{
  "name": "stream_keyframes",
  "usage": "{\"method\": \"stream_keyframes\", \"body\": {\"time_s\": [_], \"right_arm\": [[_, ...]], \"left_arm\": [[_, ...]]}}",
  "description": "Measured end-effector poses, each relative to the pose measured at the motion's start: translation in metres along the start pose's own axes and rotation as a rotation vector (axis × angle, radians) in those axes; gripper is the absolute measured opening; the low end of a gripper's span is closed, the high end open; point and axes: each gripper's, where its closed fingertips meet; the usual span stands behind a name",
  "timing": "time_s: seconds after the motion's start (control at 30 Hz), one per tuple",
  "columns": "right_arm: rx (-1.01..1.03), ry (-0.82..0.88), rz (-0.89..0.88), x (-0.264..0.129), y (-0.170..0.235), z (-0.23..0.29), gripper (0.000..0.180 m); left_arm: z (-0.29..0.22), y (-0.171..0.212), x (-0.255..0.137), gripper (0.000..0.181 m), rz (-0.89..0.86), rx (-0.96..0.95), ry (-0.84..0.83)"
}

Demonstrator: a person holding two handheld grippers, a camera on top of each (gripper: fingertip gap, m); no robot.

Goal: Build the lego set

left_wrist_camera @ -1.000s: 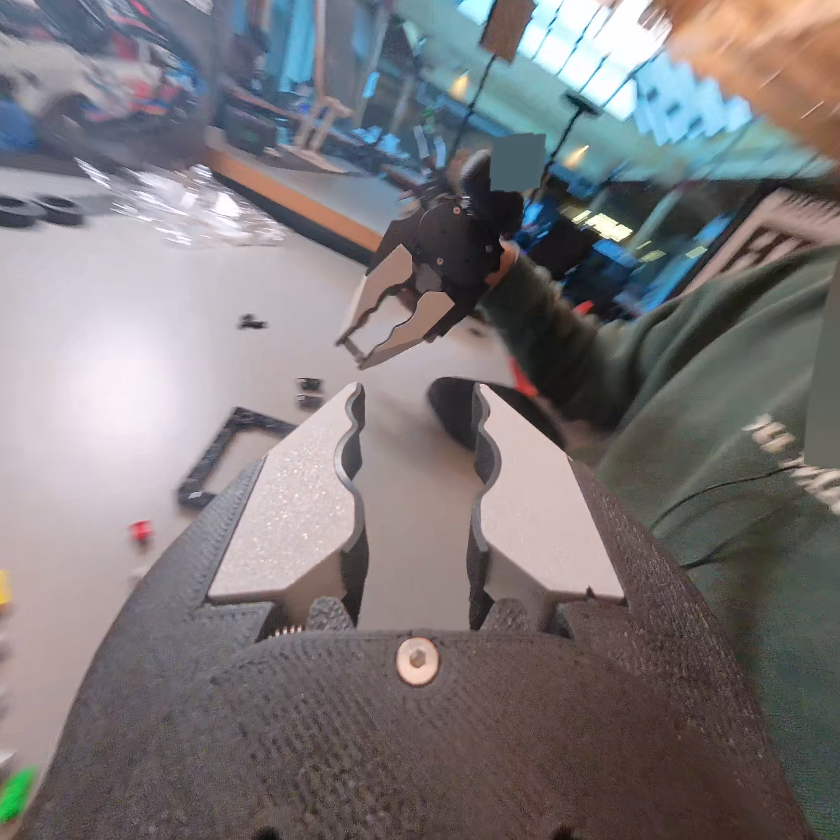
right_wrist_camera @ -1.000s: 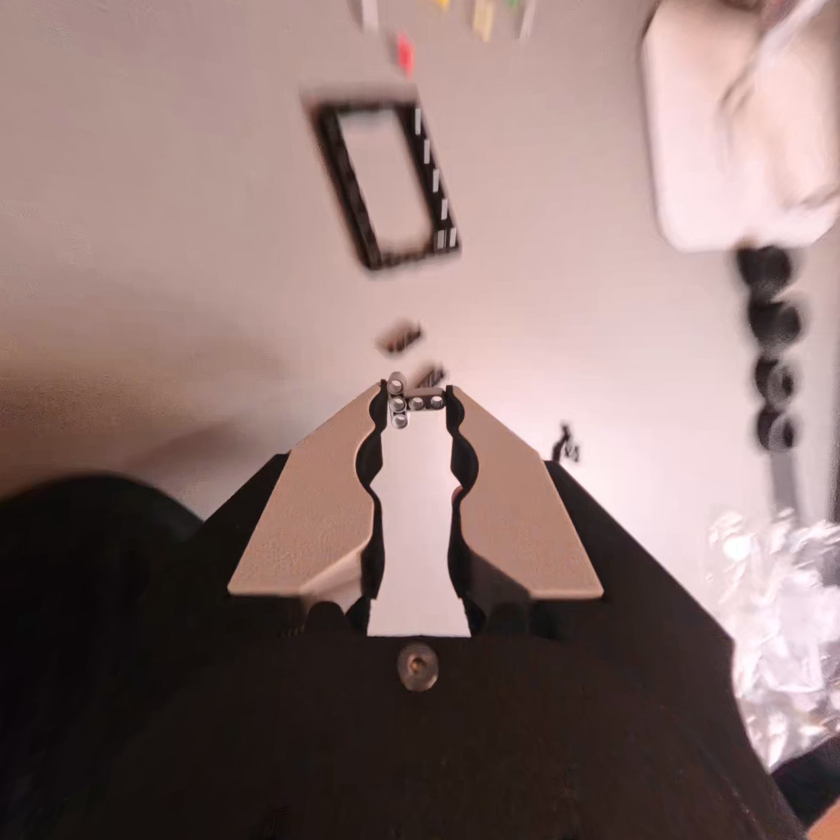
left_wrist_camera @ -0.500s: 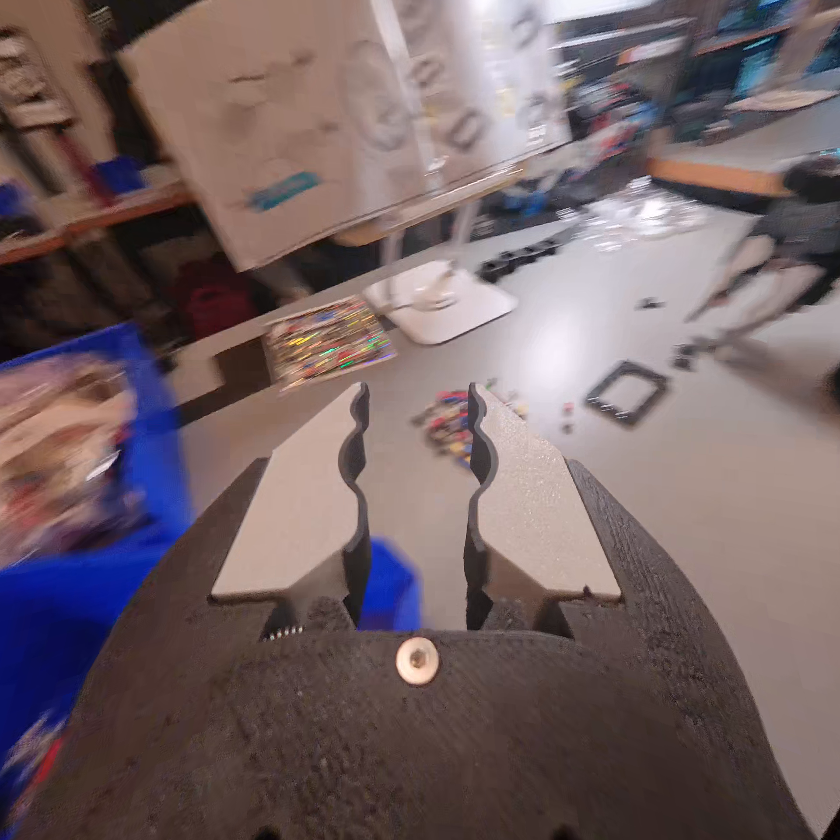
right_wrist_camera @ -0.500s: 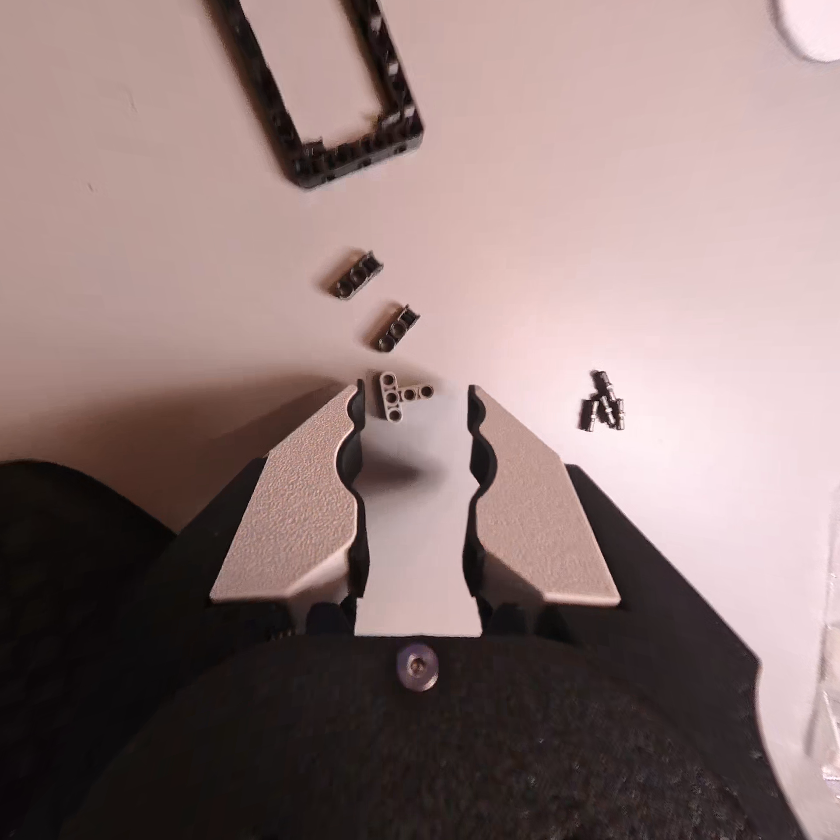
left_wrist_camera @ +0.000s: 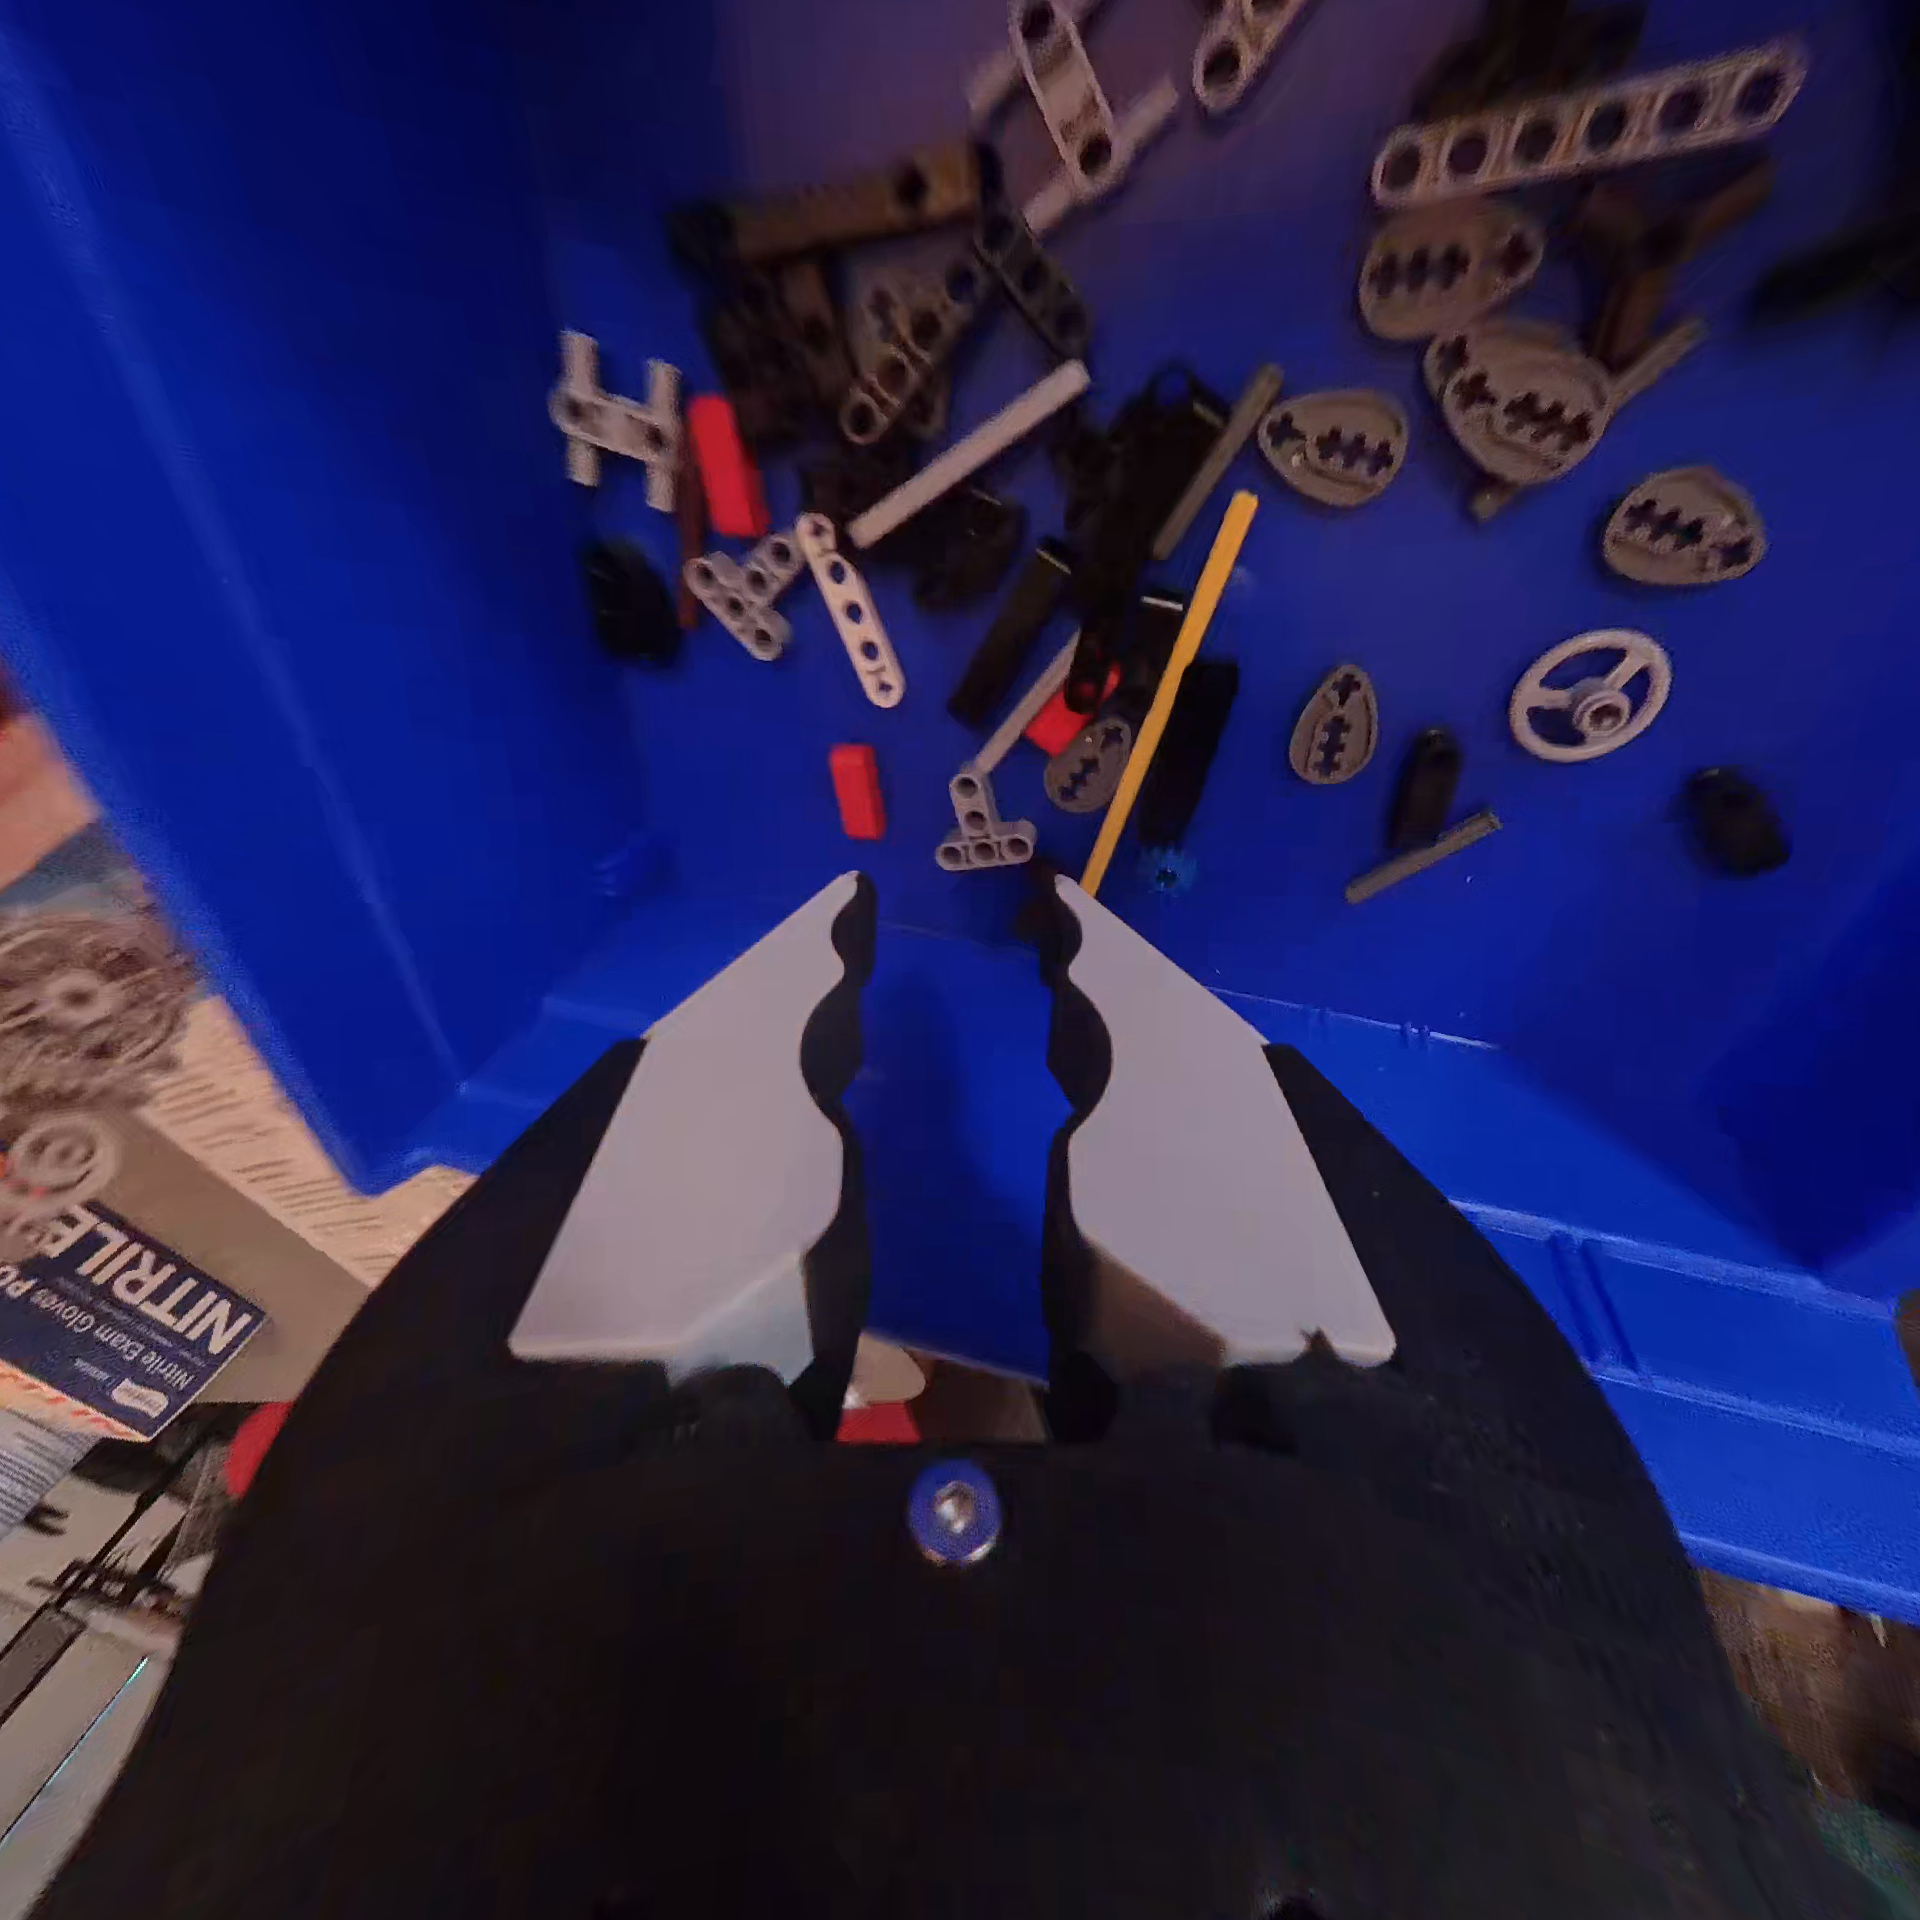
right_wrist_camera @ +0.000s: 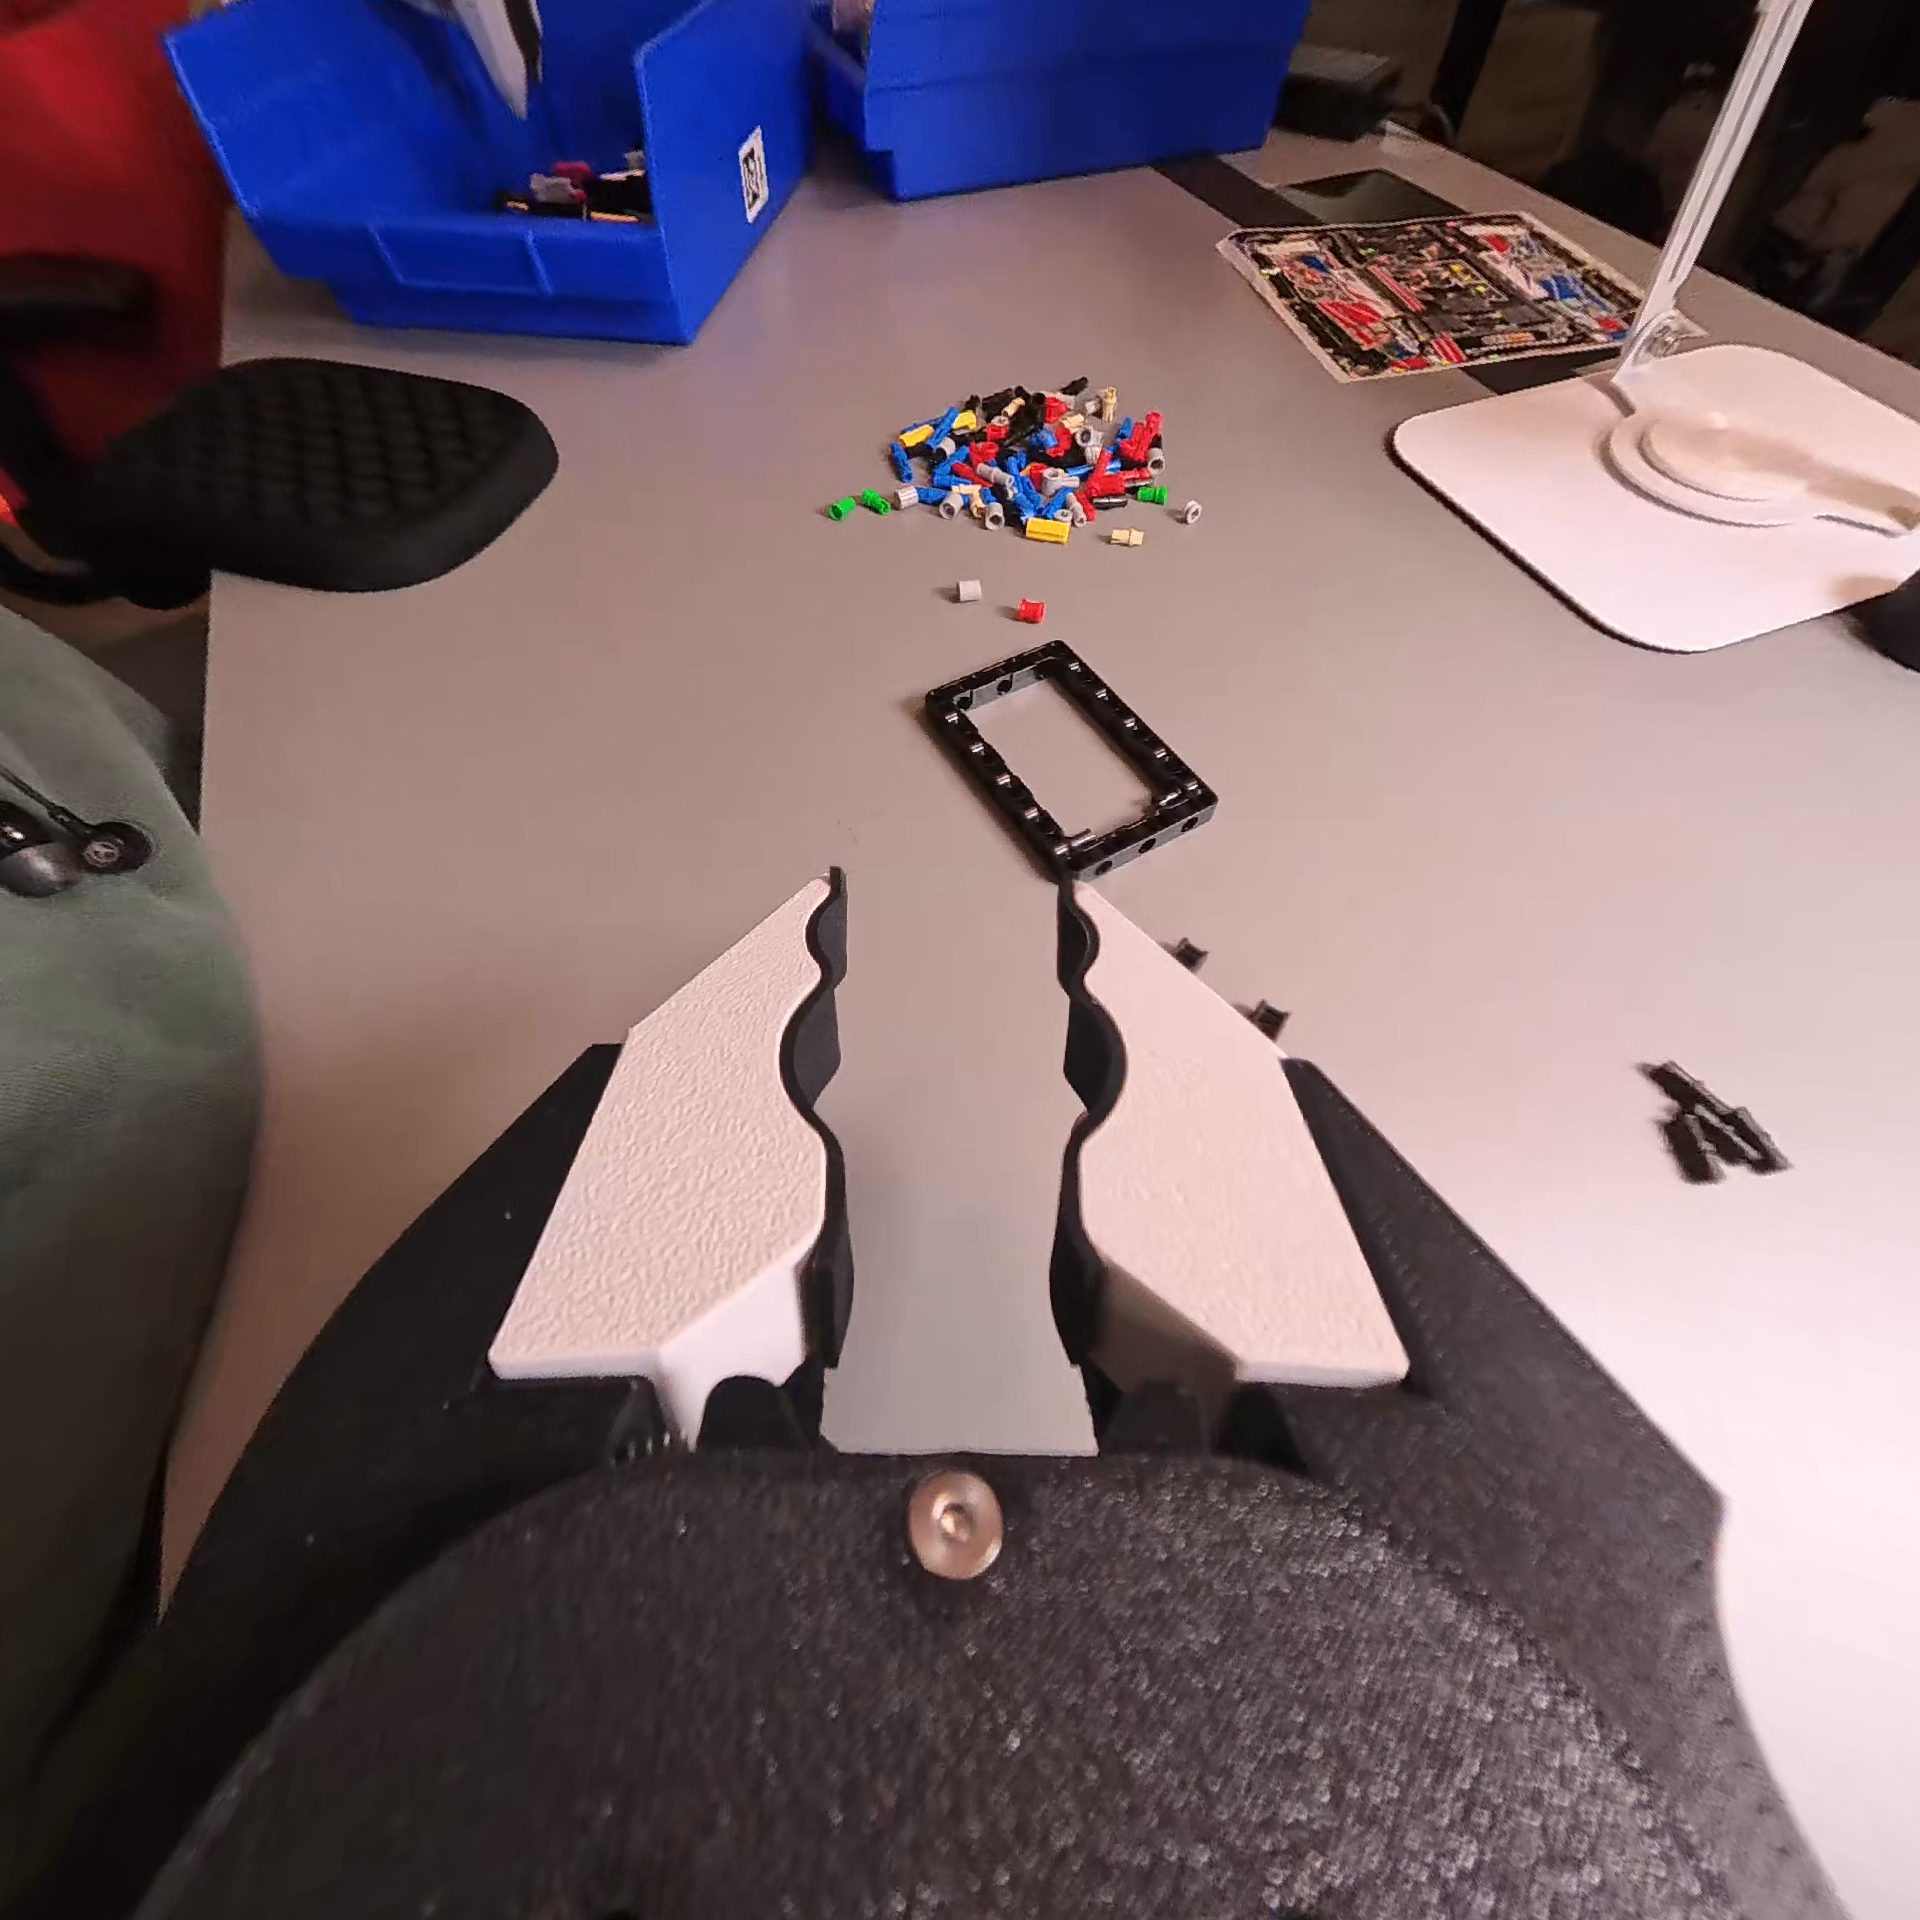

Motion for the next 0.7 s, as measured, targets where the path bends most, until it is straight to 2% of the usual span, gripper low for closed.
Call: {"method": "stream_keyframes", "body": {"time_s": [0.13, 0.27, 0.57, 0.7], "right_arm": [[0.018, -0.003, -0.017, 0.001, 0.0, 0.003, 0.038], [0.031, -0.002, -0.025, -0.002, 0.001, 0.003, 0.037], [0.038, -0.013, -0.014, 0.0, 0.005, 0.006, 0.036], [0.017, 0.004, -0.026, -0.004, 0.0, 0.005, 0.035]], "left_arm": [[-0.002, 0.01, 0.025, 0.032, 0.186, 0.027, 0.051], [-0.004, 0.012, 0.036, 0.034, 0.252, 0.021, 0.09], [-0.007, 0.003, 0.042, 0.021, 0.231, 0.022, 0.09], [0.005, -0.009, 0.021, 0.017, 0.139, 0.025, -0.014]]}}
Point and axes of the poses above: each gripper's, where its closed fingertips meet, x out along the fingers, y out of its underside, z = x × y across the jaws, and after that the axes turned 10 degrees about -x, right-handed
